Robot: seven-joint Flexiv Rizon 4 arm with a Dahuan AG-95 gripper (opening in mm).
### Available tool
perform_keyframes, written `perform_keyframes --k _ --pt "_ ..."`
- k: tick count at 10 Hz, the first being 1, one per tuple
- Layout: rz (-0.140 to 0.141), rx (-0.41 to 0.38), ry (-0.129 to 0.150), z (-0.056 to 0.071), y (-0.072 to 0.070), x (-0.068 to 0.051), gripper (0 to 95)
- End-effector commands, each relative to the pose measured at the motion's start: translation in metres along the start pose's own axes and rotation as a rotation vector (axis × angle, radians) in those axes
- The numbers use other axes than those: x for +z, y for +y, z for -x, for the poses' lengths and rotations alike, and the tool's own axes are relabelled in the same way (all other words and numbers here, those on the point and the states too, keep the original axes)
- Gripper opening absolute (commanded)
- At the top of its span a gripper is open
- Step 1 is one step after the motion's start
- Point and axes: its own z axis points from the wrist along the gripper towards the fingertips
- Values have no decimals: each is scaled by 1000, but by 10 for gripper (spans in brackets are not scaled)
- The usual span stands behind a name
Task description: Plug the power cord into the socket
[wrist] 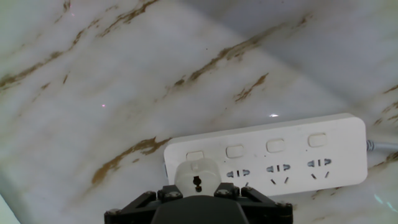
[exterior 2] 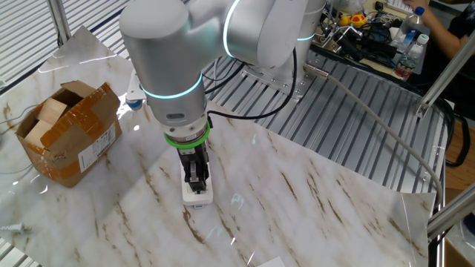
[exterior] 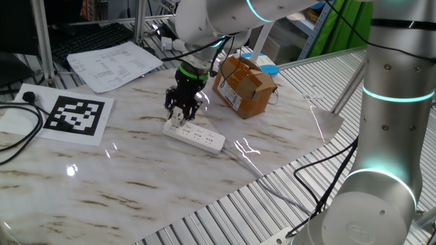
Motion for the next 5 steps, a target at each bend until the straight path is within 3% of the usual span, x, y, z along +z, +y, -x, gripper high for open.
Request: perform_keyframes --k 1,5 --pt "-2 2 -5 0 -3 13 0" --pt "1 5 -10 -1 -3 13 0"
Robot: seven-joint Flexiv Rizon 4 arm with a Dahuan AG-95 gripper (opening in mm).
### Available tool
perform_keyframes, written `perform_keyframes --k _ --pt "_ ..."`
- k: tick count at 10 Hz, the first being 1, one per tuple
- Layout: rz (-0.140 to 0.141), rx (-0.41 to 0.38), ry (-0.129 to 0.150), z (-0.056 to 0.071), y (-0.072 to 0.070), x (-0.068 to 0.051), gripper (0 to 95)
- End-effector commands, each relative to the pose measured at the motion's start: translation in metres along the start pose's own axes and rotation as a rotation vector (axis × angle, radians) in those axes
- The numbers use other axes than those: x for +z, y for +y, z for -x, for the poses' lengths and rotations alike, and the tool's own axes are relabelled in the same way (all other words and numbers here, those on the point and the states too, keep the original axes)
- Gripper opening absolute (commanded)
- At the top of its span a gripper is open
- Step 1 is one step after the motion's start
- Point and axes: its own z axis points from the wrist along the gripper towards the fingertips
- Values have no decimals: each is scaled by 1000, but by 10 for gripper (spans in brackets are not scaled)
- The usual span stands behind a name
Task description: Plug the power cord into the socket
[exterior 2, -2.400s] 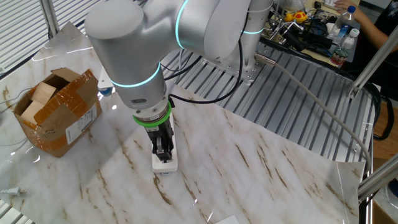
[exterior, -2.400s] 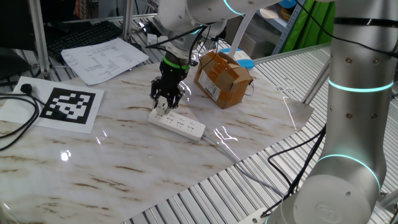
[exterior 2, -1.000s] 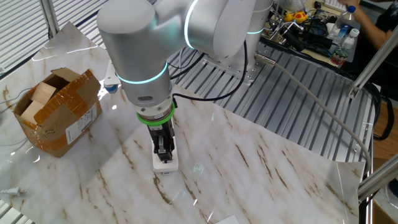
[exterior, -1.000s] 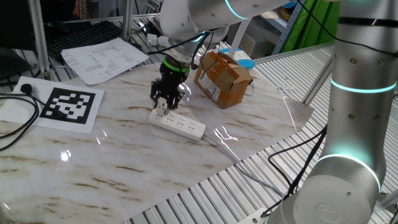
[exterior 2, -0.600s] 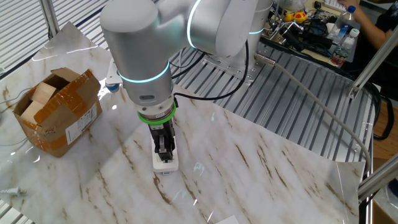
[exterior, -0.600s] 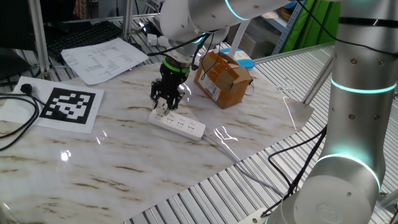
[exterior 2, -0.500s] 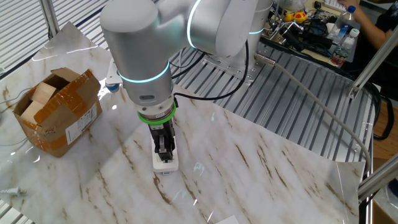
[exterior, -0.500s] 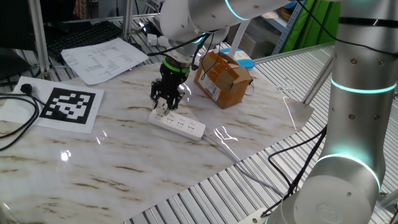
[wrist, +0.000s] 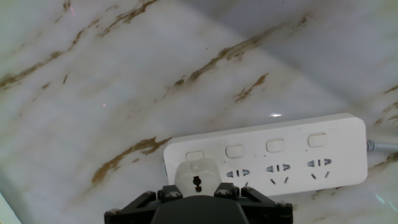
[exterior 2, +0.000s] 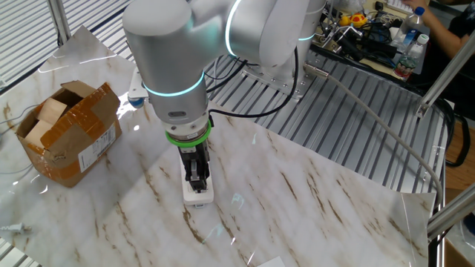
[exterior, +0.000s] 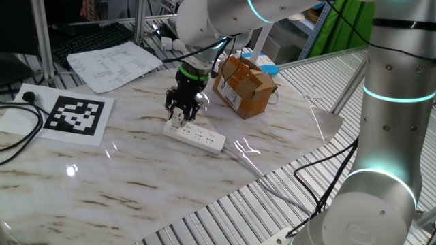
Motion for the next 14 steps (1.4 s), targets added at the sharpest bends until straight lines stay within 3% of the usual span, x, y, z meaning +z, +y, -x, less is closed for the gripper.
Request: perform_keyframes --k 1,3,14 --pt "-2 1 -6 1 -1 13 0" --pt "-9 -3 -22 -1 -1 14 0" --pt "-3 -18 -46 -3 -1 15 0"
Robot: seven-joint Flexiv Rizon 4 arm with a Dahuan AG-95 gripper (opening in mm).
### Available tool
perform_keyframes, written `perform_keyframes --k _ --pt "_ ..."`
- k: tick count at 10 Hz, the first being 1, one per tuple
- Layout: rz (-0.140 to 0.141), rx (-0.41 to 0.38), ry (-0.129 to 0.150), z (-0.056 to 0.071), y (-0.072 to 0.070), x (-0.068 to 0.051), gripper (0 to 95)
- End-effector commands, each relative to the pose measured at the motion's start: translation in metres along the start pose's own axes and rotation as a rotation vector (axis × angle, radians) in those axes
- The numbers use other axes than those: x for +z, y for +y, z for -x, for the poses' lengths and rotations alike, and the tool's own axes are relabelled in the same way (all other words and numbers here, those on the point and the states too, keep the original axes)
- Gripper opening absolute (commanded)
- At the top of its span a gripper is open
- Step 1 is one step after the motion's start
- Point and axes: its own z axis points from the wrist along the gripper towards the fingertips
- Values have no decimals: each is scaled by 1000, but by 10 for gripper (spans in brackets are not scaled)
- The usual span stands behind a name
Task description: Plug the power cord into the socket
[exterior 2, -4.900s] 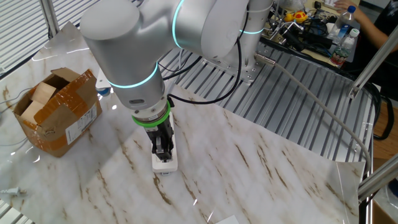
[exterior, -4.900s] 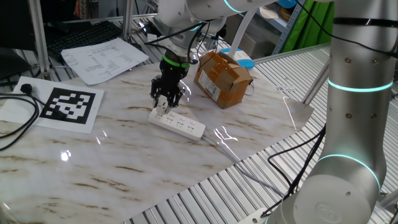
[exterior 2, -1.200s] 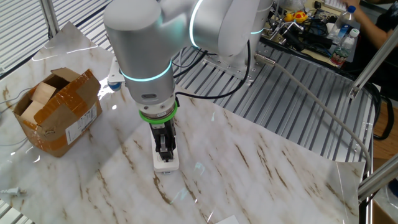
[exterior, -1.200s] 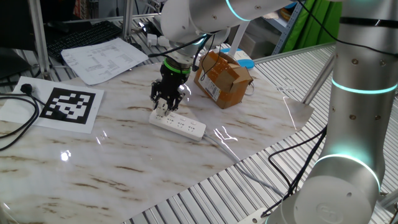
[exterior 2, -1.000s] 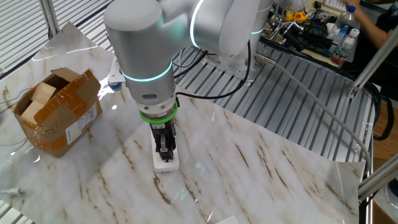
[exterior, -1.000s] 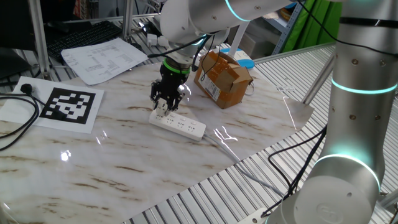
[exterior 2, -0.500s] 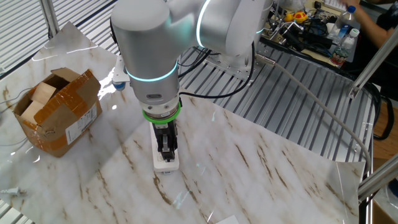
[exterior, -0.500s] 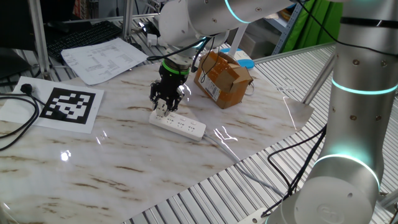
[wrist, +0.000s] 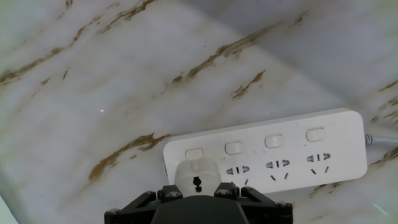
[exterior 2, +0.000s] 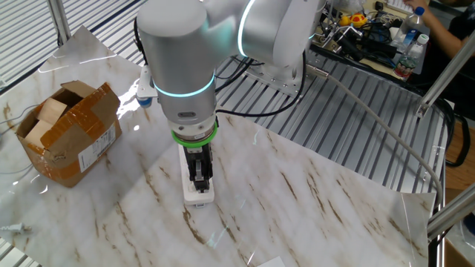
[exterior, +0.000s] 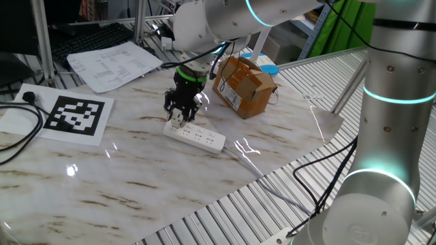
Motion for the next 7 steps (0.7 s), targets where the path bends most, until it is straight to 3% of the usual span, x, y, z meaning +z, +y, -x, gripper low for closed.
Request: perform_keyframes --k 1,7 --pt "-6 -8 -16 1 -1 15 0" --pt "10 -15 -33 1 -1 17 0"
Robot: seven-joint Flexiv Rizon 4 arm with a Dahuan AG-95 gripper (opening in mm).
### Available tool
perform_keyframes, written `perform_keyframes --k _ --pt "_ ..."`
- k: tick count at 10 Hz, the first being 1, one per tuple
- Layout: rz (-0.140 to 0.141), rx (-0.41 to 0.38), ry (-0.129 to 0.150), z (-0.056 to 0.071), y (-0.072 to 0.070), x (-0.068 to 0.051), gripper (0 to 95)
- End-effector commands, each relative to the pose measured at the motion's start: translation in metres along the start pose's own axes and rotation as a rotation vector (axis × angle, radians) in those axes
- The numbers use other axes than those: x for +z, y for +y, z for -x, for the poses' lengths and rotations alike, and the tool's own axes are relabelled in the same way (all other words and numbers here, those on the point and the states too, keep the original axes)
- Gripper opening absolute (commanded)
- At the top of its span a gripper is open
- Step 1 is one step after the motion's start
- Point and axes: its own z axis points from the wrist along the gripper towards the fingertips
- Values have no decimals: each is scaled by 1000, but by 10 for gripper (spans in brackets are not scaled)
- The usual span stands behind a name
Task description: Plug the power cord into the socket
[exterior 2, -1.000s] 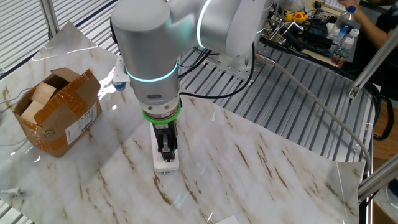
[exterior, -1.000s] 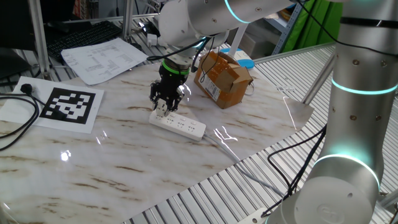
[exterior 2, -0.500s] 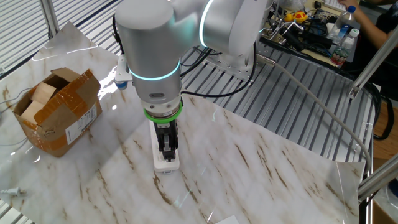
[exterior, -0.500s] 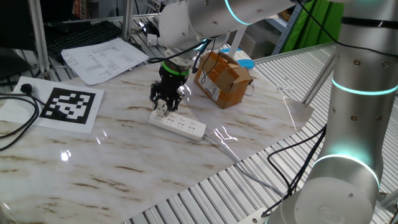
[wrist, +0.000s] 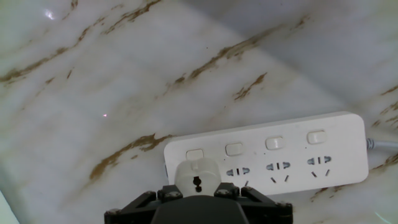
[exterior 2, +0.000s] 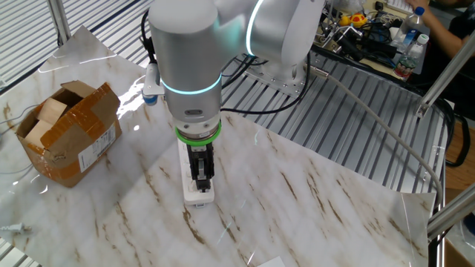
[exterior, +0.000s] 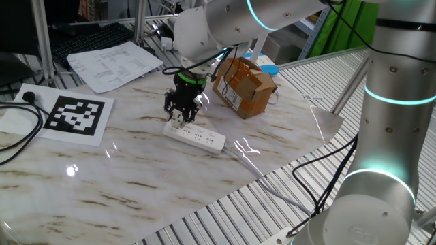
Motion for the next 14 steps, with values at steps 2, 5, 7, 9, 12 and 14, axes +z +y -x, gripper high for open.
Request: perform_keyframes --k 2,5,7,9,12,14 --pt "2 0 0 1 0 18 0" --pt "2 5 -3 -1 -1 16 0" --pt "-1 4 -2 -1 -1 16 0" --pt "0 8 -2 0 -1 17 0" --pt "-5 8 11 1 0 15 0" --pt "7 -2 -1 1 -1 19 0"
